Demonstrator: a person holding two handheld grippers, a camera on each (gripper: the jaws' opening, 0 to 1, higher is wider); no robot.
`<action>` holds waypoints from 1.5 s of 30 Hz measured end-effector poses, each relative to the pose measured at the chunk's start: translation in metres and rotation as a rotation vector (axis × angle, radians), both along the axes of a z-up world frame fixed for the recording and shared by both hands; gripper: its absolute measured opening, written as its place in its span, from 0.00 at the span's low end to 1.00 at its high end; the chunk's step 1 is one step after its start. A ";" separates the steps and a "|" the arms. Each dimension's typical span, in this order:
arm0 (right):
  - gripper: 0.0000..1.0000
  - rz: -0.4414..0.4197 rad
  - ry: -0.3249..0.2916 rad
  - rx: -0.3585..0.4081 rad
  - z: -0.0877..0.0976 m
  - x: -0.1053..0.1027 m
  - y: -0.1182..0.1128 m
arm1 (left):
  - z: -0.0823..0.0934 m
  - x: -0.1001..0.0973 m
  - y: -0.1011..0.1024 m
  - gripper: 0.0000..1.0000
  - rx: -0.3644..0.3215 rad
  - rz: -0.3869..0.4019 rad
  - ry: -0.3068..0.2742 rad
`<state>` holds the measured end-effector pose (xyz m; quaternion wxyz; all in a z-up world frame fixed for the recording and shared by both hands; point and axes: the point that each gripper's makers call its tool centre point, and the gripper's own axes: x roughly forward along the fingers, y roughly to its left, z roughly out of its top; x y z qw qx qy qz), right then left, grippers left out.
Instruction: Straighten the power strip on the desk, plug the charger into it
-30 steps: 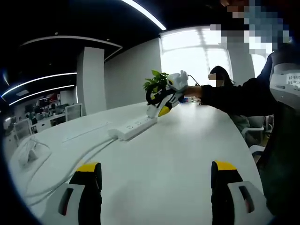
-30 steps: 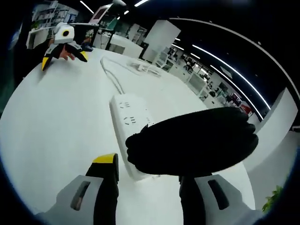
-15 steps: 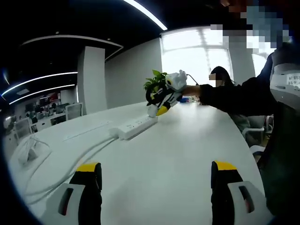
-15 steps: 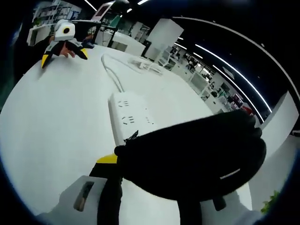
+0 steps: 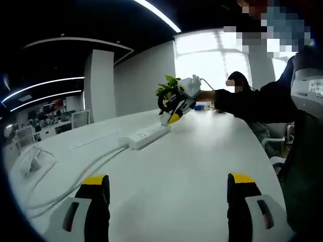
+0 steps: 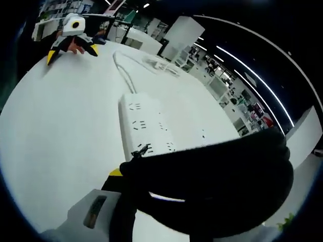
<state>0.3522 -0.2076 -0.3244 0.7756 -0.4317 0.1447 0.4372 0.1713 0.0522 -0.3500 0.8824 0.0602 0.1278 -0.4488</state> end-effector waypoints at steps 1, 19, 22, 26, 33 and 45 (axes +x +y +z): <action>0.33 0.001 0.002 -0.004 0.000 0.000 0.001 | 0.000 0.000 0.000 0.99 -0.001 0.002 0.000; 0.27 0.053 0.030 -0.090 -0.004 -0.005 0.004 | 0.000 0.000 0.000 0.99 -0.002 -0.006 -0.001; 0.26 0.065 0.035 -0.103 -0.004 -0.005 0.004 | 0.000 -0.001 0.000 0.99 -0.001 -0.007 -0.002; 0.26 0.067 0.054 -0.123 -0.004 -0.004 0.003 | -0.002 0.000 0.001 0.99 0.006 -0.004 0.000; 0.25 0.063 0.112 -0.118 -0.003 -0.001 0.003 | -0.001 0.001 0.002 0.99 0.003 -0.002 0.000; 0.24 0.078 0.208 -0.200 -0.006 0.001 0.007 | -0.002 0.002 0.003 0.99 0.003 0.001 0.000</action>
